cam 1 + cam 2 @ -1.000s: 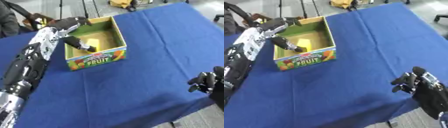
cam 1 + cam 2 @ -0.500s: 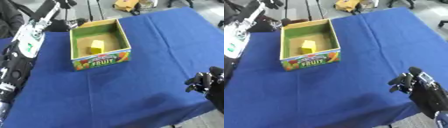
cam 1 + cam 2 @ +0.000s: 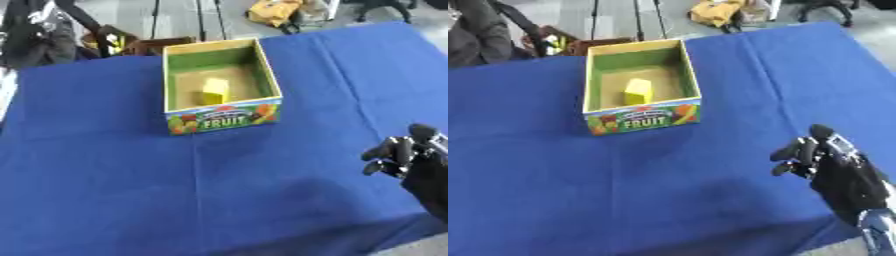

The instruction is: Pick up objects on the table and place them in the box.

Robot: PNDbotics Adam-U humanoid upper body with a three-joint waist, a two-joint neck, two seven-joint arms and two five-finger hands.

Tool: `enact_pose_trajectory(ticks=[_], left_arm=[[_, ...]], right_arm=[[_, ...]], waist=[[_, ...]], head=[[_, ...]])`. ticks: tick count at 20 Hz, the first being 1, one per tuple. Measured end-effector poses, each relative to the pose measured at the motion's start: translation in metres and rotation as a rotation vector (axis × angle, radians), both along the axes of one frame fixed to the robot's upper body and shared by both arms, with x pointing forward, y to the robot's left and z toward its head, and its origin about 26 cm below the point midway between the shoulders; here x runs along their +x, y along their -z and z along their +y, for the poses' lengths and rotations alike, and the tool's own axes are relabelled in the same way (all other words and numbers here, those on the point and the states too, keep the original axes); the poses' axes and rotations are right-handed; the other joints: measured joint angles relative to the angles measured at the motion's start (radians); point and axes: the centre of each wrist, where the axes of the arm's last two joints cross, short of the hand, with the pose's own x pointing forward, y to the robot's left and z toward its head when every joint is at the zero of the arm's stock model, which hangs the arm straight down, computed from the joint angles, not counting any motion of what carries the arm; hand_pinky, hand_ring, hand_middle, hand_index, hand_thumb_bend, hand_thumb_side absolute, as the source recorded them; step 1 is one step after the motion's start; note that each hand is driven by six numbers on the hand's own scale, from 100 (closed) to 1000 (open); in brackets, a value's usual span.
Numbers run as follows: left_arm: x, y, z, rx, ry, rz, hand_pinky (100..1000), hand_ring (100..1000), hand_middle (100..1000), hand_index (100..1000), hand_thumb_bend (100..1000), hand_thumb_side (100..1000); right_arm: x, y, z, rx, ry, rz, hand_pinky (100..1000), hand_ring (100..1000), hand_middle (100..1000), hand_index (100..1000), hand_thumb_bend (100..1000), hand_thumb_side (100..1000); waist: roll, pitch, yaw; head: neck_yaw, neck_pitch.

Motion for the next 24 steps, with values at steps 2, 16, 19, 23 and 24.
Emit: enact_pose_trajectory(ticks=[2,16,19,23,24], left_arm=[[-0.01,0.013,0.007,-0.068,-0.003,0.036,683,614,598,729,455,851],[-0.049,0.083,-0.001,-0.369,0.024,0.18,671,595,581,729,424,899],[-0.054,0.095,-0.005,-0.406,0.022,0.199,668,585,572,727,383,857],[-0.059,0.108,-0.007,-0.431,0.021,0.223,663,573,564,727,402,916],[-0.061,0.111,-0.008,-0.434,0.022,0.228,662,571,562,726,400,917]], right_arm=[[0.0,0.0,0.0,0.0,0.004,0.001,558,640,470,392,100,701],[0.0,0.0,-0.001,0.005,0.014,0.0,559,640,471,393,100,718],[0.0,0.001,0.0,0.009,0.014,-0.001,559,640,471,393,100,735],[0.0,0.001,0.001,0.009,0.015,-0.002,559,640,471,392,100,727],[0.0,0.001,0.001,0.011,0.015,-0.002,559,640,471,392,100,728]], waist=[[-0.001,-0.001,0.022],[-0.014,0.014,0.084],[-0.018,0.02,0.084],[-0.019,0.028,0.084],[-0.019,0.029,0.084]], head=[[-0.006,0.002],[-0.009,0.009],[-0.006,0.009],[-0.001,0.009],[-0.001,0.009]])
